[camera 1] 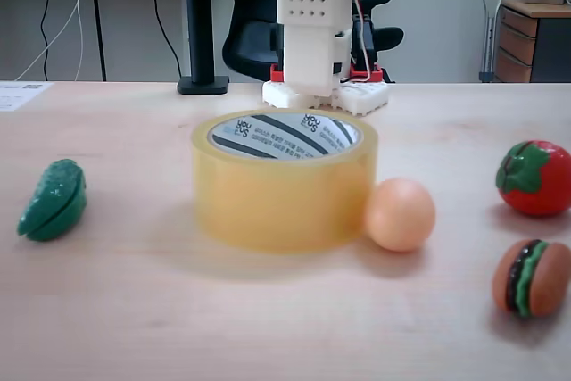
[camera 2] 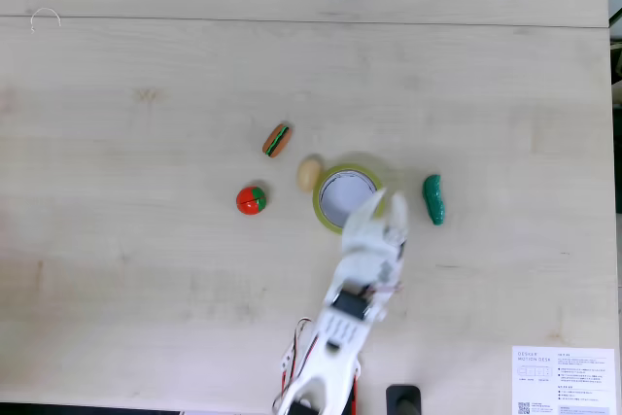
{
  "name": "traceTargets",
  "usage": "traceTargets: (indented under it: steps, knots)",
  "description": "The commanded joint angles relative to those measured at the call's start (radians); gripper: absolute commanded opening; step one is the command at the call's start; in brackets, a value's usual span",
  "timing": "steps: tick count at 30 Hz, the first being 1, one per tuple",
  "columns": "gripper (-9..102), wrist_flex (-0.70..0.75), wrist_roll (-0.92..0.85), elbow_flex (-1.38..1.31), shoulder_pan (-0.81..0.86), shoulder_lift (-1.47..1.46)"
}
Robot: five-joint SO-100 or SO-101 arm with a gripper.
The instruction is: Grasp a cucumber and put it in the hole.
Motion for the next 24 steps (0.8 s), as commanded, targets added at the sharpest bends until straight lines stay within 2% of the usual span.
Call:
traceTargets:
  steps: [1,9,14,18,24]
  knots:
    - [5,-0.003,-0.005,-0.348,0.041,-0.233]
    - [7,0.018,-0.011,-0.485,0.115,-0.469]
    - [9,0.256,-0.081,-0.58,0.164,-0.612]
    - [3,0.453,-0.221,-0.707,0.192,-0.755]
    - [1,0.545,-0.227,-0.788,0.192,-0.876]
